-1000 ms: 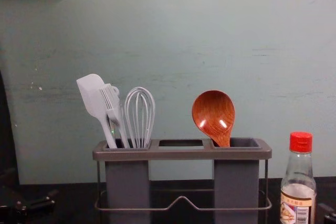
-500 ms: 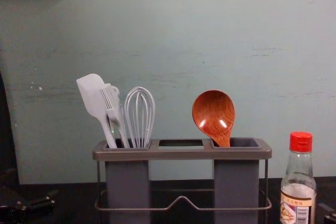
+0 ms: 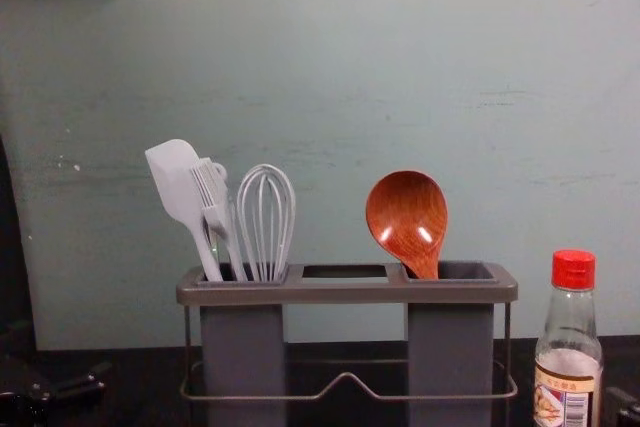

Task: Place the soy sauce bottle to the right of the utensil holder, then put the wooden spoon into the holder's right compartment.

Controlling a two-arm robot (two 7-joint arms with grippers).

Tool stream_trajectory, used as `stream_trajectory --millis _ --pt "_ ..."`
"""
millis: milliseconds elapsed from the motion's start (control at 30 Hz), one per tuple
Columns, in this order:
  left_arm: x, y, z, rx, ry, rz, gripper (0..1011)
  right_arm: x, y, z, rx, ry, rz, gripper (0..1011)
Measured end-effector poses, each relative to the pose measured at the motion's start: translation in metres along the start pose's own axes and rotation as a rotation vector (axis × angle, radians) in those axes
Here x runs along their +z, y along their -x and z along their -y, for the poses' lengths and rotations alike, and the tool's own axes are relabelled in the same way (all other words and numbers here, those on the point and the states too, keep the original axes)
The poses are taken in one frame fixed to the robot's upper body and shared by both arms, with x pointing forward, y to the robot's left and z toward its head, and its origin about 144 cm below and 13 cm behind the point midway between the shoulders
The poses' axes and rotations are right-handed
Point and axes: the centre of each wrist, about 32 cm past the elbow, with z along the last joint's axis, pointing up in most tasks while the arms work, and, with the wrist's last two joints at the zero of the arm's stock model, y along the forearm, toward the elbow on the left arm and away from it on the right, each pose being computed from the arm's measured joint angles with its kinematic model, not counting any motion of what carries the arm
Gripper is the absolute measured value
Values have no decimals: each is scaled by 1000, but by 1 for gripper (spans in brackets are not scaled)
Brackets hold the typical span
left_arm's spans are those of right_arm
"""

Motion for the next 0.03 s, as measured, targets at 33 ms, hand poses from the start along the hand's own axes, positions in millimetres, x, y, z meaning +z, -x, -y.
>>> stream_trajectory --millis 33 --pt "0 0 0 0 0 0 1005 0 0 0 0 0 0 1002"
